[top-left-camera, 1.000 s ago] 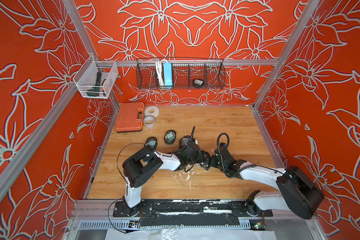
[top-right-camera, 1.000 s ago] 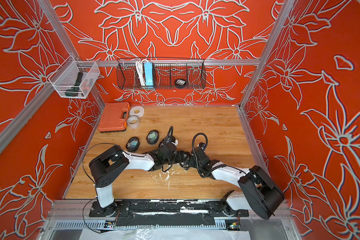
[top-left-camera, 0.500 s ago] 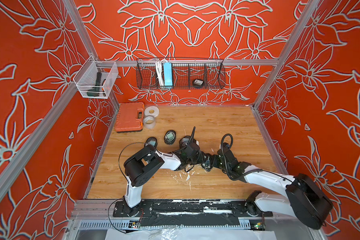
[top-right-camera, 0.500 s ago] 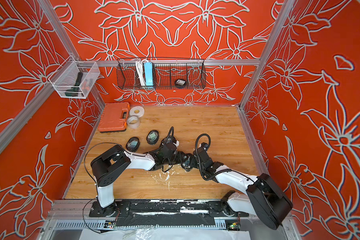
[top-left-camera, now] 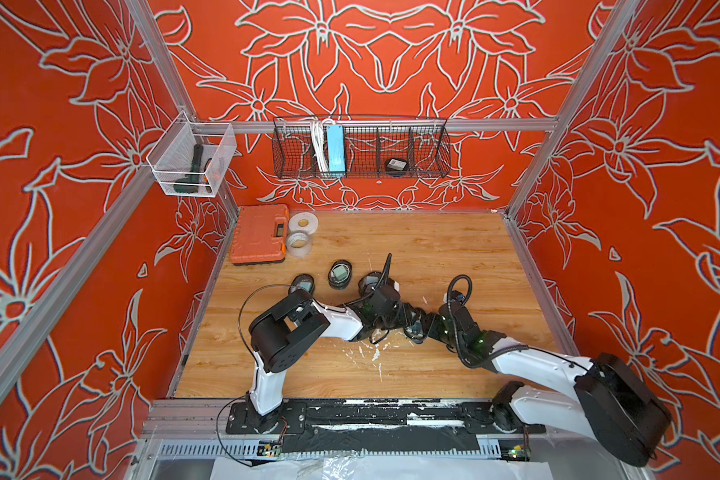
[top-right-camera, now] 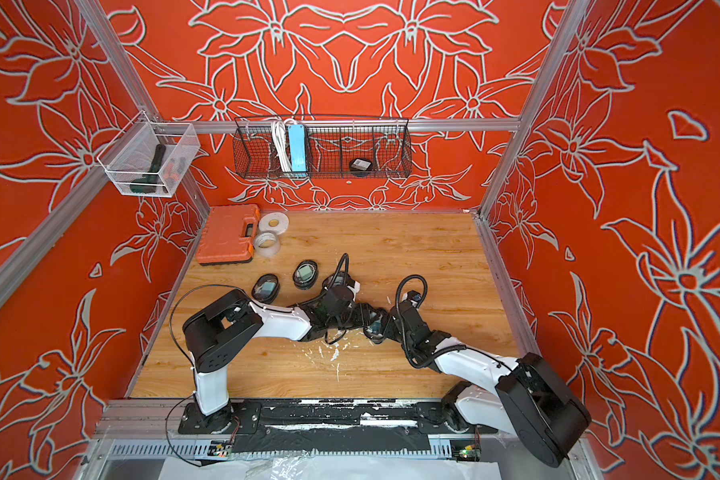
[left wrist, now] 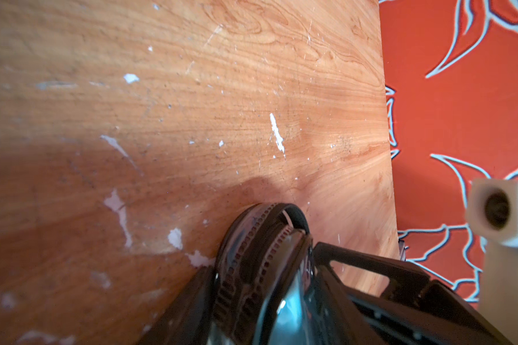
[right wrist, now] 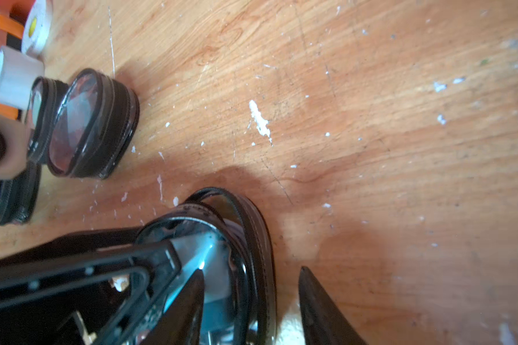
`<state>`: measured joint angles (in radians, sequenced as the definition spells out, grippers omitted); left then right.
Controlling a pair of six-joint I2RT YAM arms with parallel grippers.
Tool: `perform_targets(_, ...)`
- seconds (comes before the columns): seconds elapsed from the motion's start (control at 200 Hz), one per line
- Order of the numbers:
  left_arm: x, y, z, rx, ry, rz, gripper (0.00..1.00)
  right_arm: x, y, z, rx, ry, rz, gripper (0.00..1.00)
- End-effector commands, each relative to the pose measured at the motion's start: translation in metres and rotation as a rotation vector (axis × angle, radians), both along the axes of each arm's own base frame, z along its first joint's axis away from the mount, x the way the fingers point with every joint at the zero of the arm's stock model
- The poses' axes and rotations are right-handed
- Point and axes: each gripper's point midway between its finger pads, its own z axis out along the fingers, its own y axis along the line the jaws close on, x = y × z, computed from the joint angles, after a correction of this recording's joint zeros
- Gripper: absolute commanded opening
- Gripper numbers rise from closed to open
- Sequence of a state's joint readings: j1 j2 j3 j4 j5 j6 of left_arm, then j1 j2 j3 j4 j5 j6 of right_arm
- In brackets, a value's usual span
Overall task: Pack away charging kits
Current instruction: Close the storage bag at the center of the board.
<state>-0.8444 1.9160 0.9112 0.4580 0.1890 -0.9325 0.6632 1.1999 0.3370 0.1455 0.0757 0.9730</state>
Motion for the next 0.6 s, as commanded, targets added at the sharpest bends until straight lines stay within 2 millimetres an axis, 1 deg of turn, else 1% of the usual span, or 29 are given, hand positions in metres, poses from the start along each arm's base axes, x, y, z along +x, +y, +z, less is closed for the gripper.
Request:
perform_targets(0.0, -0.015, 0.016, -0.035, 0.109, 0.087, -0.001, 0.6, -0.003, -0.002, -0.014, 0.011, 0.039, -0.022, 0.31)
perform_targets(0.075, -0.016, 0.017, -0.035, 0.111, 0.088, 0.003, 0.66, -0.004, -0.003, -0.019, 0.007, 0.055, -0.03, 0.2)
perform_targets(0.15, -0.018, 0.021, -0.036, 0.121, 0.096, 0.013, 0.74, -0.005, -0.006, -0.024, -0.005, 0.067, -0.045, 0.08)
perform_targets(0.215, -0.019, 0.023, -0.039, 0.131, 0.105, 0.018, 0.77, -0.007, -0.011, -0.028, -0.017, 0.074, -0.064, 0.01)
perform_targets(0.355, -0.022, 0.022, -0.043, 0.128, 0.123, 0.007, 0.77, -0.011, -0.021, -0.035, -0.032, 0.082, -0.085, 0.0)
perform_targets(0.43, -0.024, 0.02, -0.043, 0.116, 0.126, -0.005, 0.75, -0.014, -0.026, -0.04, -0.032, 0.088, -0.096, 0.0)
perform_targets(0.591, -0.026, 0.018, -0.046, 0.115, 0.135, -0.025, 0.71, -0.018, -0.029, -0.049, -0.03, 0.104, -0.093, 0.0)
